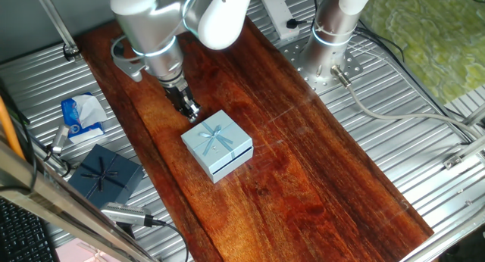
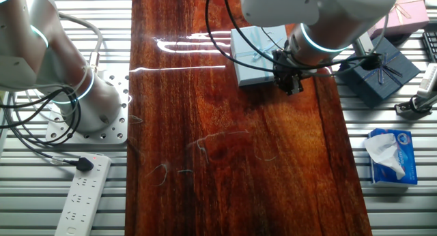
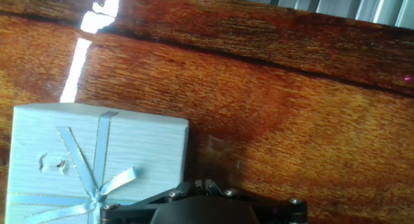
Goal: Slide the outer casing onto the gift box
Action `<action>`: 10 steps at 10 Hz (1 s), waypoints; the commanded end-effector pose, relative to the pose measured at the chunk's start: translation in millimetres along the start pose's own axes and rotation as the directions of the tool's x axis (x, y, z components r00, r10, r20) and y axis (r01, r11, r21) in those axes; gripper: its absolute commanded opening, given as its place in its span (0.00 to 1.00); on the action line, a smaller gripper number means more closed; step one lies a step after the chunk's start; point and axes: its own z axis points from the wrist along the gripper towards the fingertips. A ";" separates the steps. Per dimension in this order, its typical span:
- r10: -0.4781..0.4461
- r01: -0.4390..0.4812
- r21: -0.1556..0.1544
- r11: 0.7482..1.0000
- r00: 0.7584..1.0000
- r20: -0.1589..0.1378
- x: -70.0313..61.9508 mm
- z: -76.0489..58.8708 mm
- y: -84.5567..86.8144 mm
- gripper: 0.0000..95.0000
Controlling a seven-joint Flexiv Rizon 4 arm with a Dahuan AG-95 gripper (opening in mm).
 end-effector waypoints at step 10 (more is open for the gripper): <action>0.000 0.000 0.009 1.000 1.000 0.012 1.4 14.4 3.9 0.00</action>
